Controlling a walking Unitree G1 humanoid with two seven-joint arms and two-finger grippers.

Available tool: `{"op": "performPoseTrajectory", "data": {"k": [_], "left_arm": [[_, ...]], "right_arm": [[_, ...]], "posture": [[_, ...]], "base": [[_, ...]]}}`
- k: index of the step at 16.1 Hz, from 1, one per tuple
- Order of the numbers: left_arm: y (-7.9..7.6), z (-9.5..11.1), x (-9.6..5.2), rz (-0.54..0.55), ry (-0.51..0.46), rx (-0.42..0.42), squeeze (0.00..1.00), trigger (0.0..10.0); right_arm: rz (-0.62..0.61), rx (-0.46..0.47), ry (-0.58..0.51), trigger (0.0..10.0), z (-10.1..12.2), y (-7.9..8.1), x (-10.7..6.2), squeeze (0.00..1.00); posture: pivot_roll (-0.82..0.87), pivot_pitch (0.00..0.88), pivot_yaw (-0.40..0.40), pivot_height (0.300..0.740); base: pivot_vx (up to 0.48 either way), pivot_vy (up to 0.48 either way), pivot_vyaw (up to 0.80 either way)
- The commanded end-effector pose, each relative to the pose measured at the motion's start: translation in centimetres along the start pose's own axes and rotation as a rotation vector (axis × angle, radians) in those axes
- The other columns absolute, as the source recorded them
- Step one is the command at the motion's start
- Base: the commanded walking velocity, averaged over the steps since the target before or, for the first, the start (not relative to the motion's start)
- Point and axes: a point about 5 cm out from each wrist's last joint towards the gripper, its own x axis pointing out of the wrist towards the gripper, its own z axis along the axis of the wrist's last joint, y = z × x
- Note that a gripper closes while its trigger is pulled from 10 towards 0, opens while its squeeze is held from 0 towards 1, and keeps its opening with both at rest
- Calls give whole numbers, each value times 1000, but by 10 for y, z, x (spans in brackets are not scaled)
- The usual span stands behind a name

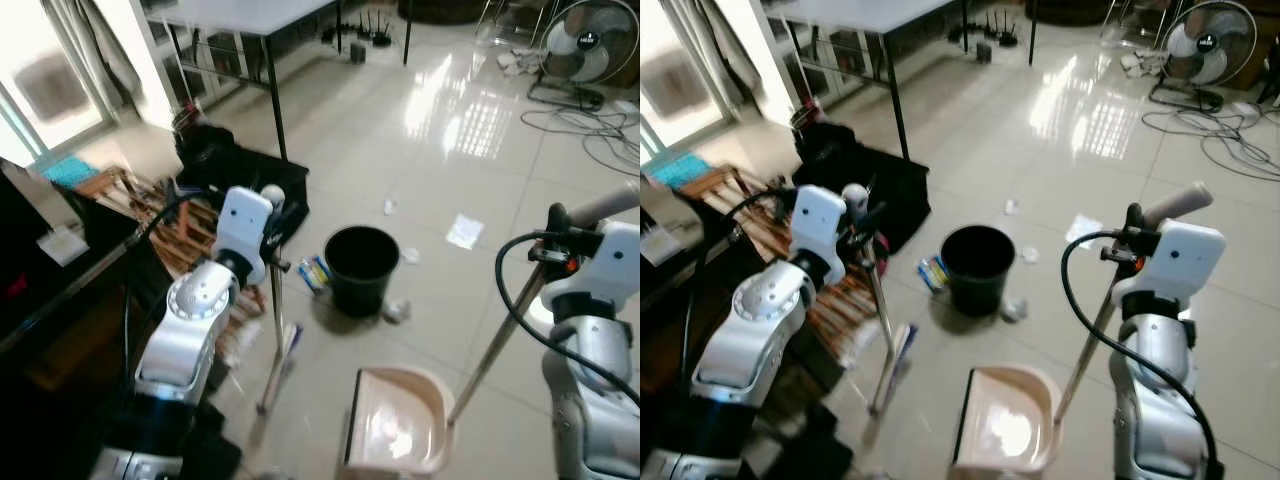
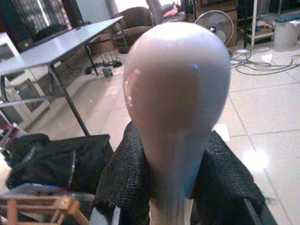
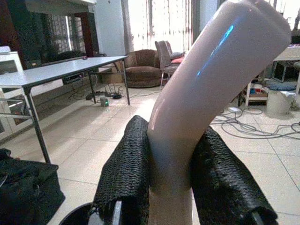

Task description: Sweep floor

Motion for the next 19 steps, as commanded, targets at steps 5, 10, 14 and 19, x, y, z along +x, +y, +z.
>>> {"op": "performPoseTrajectory", "data": {"k": [5,10,14,19], "left_arm": [[17,16,2,73,-78,66,0,10000],[20,14,0,88,-74,70,0,10000],[23,12,-3,100,-65,76,0,10000],[23,11,-5,101,-61,77,0,10000]], "right_arm": [[24,36,-15,10000,4,7,2,0],[73,30,1,10000,2,13,2,0],[120,17,10,10000,1,20,2,0],[157,-9,14,10000,-1,26,2,0]], "posture": [[-66,30,67,740],[-68,28,64,740],[-66,27,57,740],[-63,17,52,740]], "base": [[220,0,-81],[280,0,0],[277,0,0],[279,0,320]]}}
